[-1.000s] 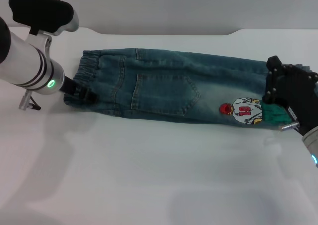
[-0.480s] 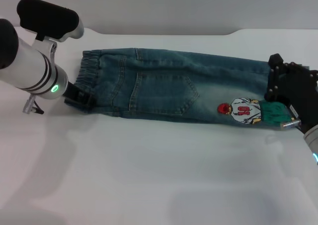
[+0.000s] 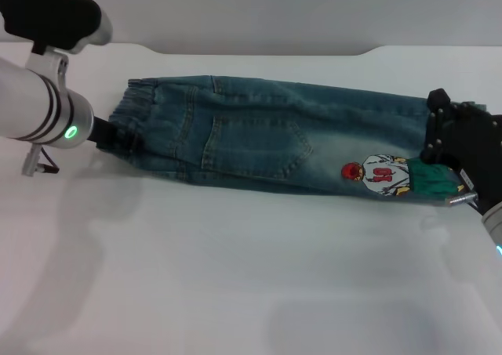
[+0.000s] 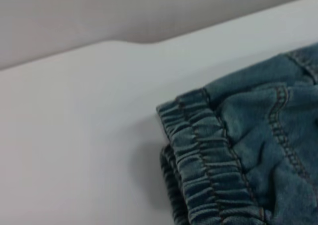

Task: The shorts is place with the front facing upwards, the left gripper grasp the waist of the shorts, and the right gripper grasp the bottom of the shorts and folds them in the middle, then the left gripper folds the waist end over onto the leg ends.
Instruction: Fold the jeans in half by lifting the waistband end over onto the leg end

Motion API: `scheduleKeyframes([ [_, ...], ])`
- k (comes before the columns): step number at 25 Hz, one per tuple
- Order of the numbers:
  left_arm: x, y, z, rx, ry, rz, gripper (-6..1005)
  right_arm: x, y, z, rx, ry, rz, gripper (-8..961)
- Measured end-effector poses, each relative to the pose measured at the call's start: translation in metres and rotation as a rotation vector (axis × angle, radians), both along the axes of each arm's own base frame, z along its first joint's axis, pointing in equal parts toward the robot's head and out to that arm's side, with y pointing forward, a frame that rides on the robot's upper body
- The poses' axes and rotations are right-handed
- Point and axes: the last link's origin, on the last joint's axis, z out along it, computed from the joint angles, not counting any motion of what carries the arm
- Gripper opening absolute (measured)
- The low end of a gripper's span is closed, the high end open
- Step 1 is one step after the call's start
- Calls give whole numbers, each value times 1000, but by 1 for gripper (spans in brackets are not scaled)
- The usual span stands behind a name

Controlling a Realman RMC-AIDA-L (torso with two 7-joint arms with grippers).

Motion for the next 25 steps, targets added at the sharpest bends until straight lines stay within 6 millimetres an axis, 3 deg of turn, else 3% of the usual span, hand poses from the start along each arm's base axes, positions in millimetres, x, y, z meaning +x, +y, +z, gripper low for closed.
scheduleKeyframes([
  [9,17,-21,17,30,-40,-55,424,0,4,-7,-34,-7,-14,-2],
  [11,30,-34,24,41,-56,-86,407,-1,7,-10,-50,-13,-12,-2],
  [14,33,-35,25,44,-59,-93,379,-4,10,-15,-75,-20,-16,-2],
  [16,53,-46,36,71,-81,-159,360,-5,14,-20,-102,-19,-23,-2],
  [25,104,-64,57,130,-152,-323,288,-12,25,-39,-222,21,-14,-1],
])
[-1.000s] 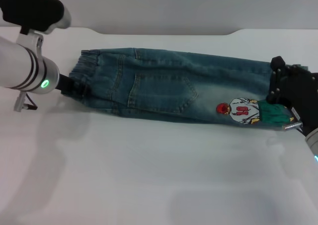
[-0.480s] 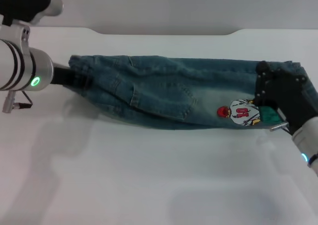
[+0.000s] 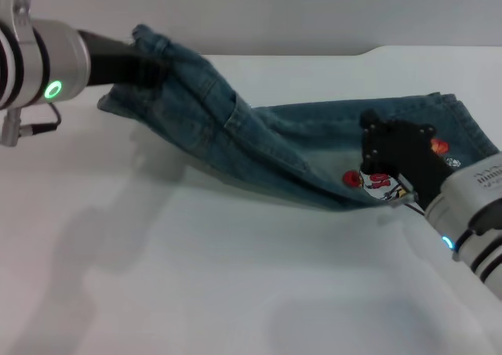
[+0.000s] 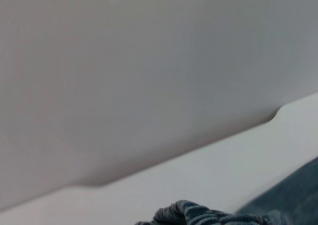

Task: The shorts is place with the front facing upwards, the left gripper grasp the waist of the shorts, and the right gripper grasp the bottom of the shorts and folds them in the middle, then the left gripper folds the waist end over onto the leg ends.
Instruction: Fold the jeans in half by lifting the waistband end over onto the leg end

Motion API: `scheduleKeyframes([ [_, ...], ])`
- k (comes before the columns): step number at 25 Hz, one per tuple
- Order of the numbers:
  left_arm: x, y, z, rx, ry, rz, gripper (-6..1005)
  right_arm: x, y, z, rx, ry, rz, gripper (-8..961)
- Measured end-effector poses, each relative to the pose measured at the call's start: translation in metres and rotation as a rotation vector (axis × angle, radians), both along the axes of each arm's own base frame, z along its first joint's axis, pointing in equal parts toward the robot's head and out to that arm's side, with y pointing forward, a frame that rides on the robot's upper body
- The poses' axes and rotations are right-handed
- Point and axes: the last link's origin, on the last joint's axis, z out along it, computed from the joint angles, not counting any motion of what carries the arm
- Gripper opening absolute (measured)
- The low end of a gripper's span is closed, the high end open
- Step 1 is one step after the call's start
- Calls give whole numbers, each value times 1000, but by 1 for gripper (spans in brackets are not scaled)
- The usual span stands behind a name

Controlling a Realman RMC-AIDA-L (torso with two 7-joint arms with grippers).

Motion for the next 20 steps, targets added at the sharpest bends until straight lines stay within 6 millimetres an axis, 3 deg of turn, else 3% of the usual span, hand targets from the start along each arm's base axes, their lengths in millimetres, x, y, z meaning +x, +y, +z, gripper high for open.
scheduleKeyframes([
  [4,19,-7,6,11,-31,-63,262,-8,4,-8,-44,1,23,-1],
  [16,27,-6,6,6,-65,-101,179,-27,25,-28,-176,-16,42,-1],
  [20,36,-3,7,23,-100,-143,147,-42,27,-40,-256,-2,73,-1],
])
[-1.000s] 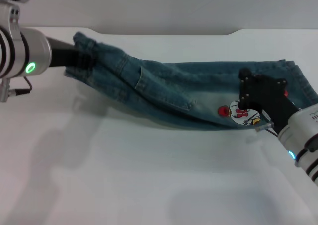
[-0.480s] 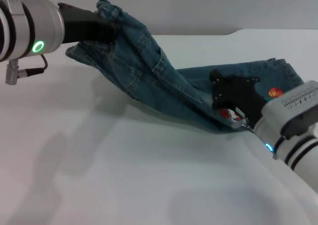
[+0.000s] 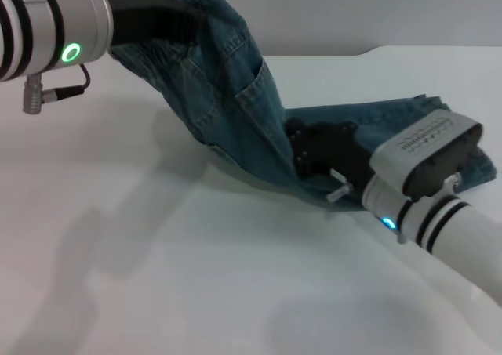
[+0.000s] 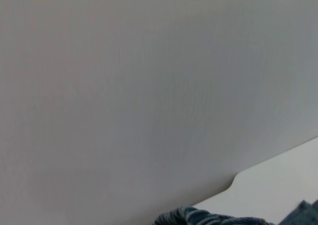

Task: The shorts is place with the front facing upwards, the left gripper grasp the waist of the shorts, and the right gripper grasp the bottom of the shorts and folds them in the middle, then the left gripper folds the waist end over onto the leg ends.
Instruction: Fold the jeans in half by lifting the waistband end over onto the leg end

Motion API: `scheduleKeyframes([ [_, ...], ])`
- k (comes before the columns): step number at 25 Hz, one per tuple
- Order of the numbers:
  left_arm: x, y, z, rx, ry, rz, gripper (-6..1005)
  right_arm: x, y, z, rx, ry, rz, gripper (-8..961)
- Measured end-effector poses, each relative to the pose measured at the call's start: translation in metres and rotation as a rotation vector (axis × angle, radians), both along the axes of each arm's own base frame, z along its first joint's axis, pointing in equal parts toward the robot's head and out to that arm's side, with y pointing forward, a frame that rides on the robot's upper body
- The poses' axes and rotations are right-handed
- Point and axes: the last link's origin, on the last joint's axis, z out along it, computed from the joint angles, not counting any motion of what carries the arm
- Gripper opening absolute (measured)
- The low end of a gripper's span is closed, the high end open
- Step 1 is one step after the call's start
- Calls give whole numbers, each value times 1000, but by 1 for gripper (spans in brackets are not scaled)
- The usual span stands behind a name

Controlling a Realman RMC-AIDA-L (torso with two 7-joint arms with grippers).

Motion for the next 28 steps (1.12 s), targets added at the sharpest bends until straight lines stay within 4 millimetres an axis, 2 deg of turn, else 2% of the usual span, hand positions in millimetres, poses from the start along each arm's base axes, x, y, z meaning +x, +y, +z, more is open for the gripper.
scheduleKeyframes([
  [5,4,1,0,3,0,-25,110,-14,-4,-11,-57,1,40,-1],
  [12,5,3,-5,-4,-13,-47,111,-37,-11,-30,-174,0,103,-1],
  [18,3,4,-8,-9,-15,-44,110,-40,-12,-33,-193,-3,106,-1],
  [22,3,4,-8,-14,-15,-50,109,-35,-16,-31,-185,25,76,-1],
  [25,1,3,-7,-8,-16,-48,108,-14,-17,-12,-105,80,-8,-1],
  [28,0,3,-5,-4,-12,-49,108,-5,-18,-2,-41,84,-29,-1],
])
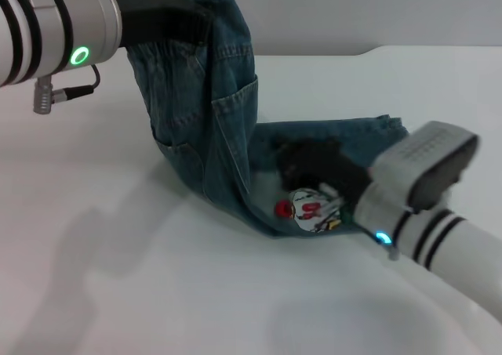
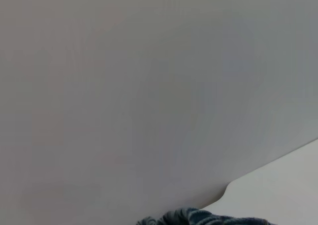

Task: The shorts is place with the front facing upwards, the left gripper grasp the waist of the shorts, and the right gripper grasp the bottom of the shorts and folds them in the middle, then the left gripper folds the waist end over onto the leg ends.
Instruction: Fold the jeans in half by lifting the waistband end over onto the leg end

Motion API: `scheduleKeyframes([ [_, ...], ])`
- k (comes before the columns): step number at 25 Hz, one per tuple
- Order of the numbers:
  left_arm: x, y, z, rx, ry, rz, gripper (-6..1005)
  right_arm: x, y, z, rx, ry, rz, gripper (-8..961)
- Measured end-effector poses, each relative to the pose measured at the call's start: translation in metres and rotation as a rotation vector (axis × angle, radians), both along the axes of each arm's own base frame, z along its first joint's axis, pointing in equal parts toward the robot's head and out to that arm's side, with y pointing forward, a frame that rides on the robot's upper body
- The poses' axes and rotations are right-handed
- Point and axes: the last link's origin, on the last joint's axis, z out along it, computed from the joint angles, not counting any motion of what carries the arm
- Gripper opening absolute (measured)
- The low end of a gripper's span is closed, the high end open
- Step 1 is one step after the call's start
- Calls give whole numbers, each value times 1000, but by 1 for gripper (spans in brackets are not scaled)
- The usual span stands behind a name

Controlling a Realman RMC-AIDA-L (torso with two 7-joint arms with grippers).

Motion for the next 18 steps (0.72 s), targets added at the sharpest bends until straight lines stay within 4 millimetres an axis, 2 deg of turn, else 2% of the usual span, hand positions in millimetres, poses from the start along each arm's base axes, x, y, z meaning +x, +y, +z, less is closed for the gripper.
scheduleKeyframes([
  [4,3,0,0,0,-1,-12,108,17,2,17,142,-47,-29,-2],
  [9,14,-5,-2,-17,-22,-64,108,22,15,20,149,-37,-84,0],
  [12,25,-9,-5,-32,-40,-108,108,16,20,13,101,-42,-90,3],
  [17,31,-10,-7,-39,-51,-128,108,-8,24,-8,-36,-19,-53,8],
  [18,32,-11,-8,-42,-55,-134,108,-8,24,-8,-36,-19,-53,9],
])
